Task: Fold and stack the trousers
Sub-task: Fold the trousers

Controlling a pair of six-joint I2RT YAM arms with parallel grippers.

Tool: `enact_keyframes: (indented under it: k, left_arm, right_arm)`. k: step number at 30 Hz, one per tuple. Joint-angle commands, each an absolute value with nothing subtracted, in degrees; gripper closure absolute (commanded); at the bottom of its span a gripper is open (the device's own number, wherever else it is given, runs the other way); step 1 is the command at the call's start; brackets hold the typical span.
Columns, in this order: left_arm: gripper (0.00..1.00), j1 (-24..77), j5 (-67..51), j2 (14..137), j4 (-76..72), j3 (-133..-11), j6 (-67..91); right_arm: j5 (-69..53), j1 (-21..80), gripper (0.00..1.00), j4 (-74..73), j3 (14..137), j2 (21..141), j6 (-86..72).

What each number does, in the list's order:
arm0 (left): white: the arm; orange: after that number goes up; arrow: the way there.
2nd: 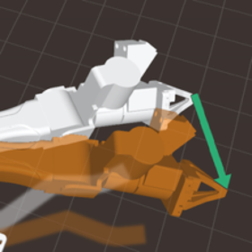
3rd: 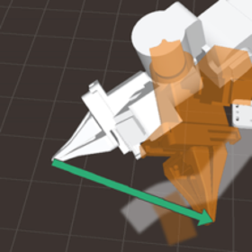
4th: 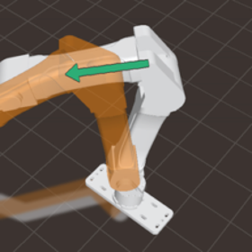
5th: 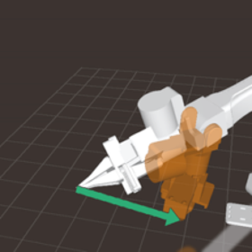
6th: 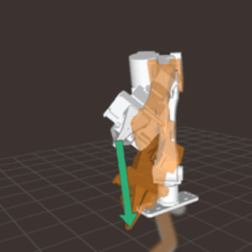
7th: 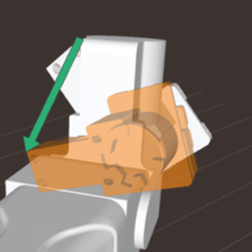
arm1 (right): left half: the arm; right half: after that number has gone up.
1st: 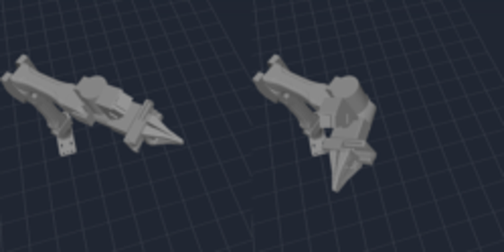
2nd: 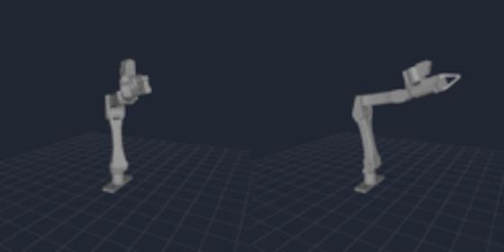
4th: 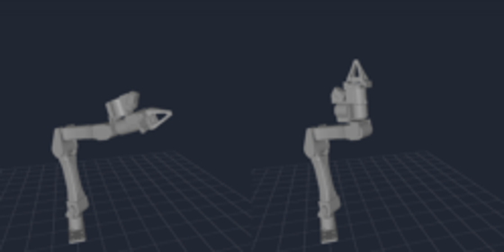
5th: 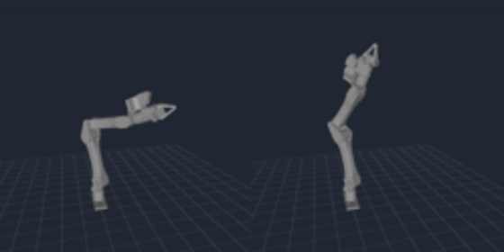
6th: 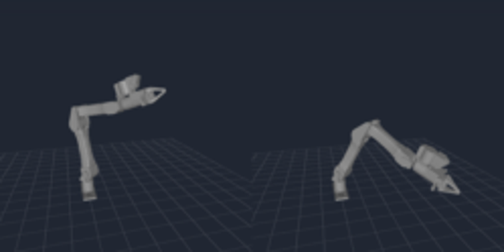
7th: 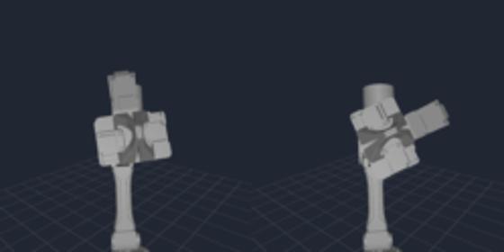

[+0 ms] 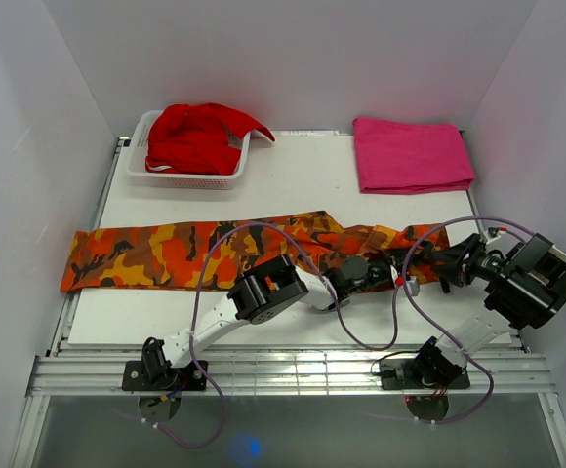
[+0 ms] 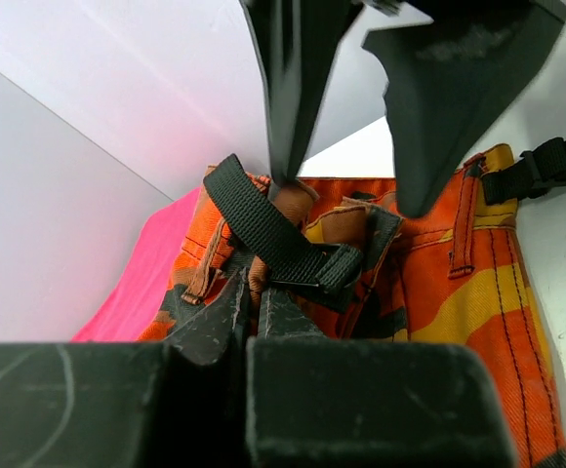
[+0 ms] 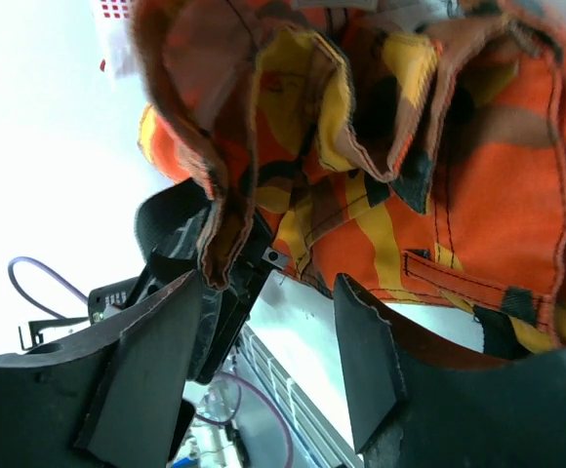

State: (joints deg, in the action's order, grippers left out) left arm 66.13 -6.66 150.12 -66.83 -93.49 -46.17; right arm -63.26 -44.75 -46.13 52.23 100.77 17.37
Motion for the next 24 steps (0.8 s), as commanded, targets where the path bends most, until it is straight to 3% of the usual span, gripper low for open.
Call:
enact_keyframes:
  k: [1,4,14,24]
  left_arm:
    - [0.95,66.53,-7.21,147.3,-66.27,-94.83,-44.91]
    - [0.96,66.53,-7.21,147.3,-66.44,-94.92,-44.91]
    - [0.98,66.71,-7.56,147.13,-66.8,-94.13,-44.91]
    - [0.99,66.71,-7.56,146.6,-67.33,-92.55,-45.18]
  right_arm:
    - [-64.52,-43.42,0.39,-32.82,48.52,97.74,7.58]
    - [-65.3,-42.28,0.48,-30.68,47.81,99.05,4.49]
    - [-67.15,-41.4,0.57,-23.91,47.11,98.52,-2.63]
    - [-69.96,-40.52,0.48,-26.9,47.2,98.7,-0.61]
